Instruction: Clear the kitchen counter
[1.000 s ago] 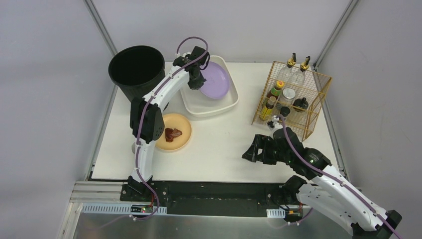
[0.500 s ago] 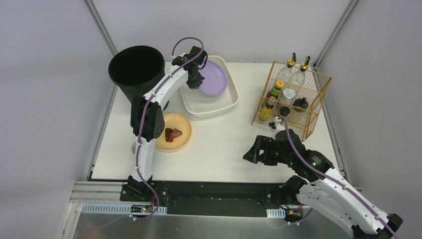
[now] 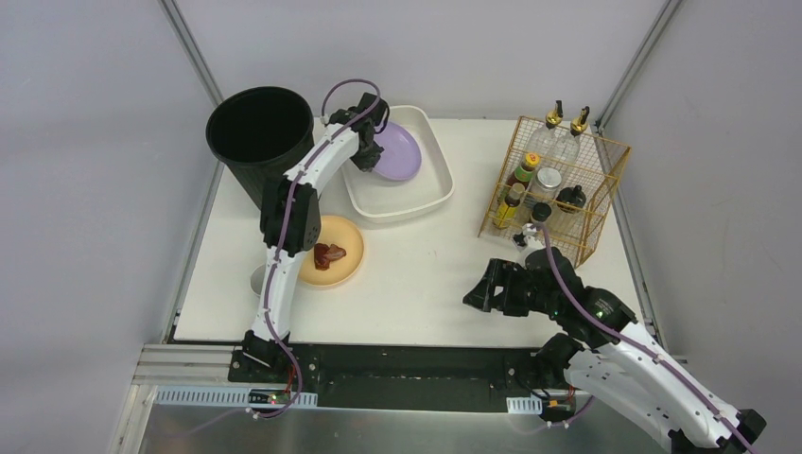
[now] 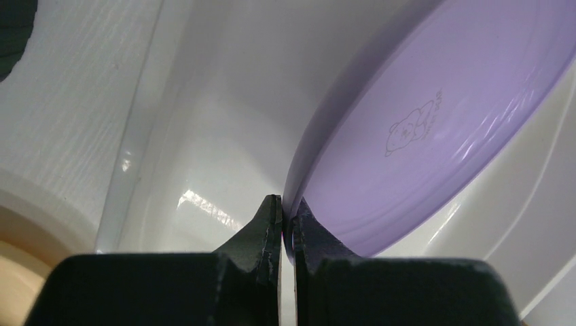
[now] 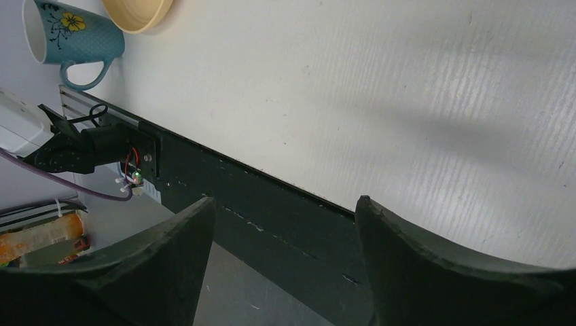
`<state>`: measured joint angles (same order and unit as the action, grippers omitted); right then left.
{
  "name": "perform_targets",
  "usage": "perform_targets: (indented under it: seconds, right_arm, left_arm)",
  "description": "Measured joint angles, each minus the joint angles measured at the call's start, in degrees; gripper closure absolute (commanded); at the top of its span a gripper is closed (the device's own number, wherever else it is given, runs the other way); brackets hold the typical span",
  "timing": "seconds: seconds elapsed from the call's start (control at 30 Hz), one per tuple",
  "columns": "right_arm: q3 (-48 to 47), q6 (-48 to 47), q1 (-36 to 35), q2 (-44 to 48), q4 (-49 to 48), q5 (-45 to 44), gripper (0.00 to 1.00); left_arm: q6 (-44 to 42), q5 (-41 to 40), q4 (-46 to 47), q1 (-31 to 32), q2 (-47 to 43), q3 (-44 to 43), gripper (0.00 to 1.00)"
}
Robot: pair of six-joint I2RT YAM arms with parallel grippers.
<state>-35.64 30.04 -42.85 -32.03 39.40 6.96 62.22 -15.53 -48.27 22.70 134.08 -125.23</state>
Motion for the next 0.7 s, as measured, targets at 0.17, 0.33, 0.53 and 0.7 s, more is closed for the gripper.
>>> perform_targets:
  seconds: [0.17, 0.33, 0.53, 0.7]
  right_arm:
    - [0.85, 0.44, 0.00, 0.37, -0.02, 0.00, 0.21]
    - [0.96, 0.66, 0.00, 0.35, -0.02, 0.00, 0.19]
    - [0.96, 0.66, 0.00, -0.04, -0.04, 0.00, 0.19]
    - [0.96, 0.61, 0.00, -0.39, -0.04, -0.02, 0.18]
  left_arm:
    - [0.68, 0.37, 0.26, -1.16, 1.49, -1.40, 0.64]
    - [0.94, 1.29, 0.81, -1.88, 2.10, -1.73, 0.49]
    - [0.31, 3.02, 1.14, -1.81, 2.43, -2.05, 0.44]
    - [-0.81, 5.79, 1.36, -1.79, 2.45, -2.56, 0.44]
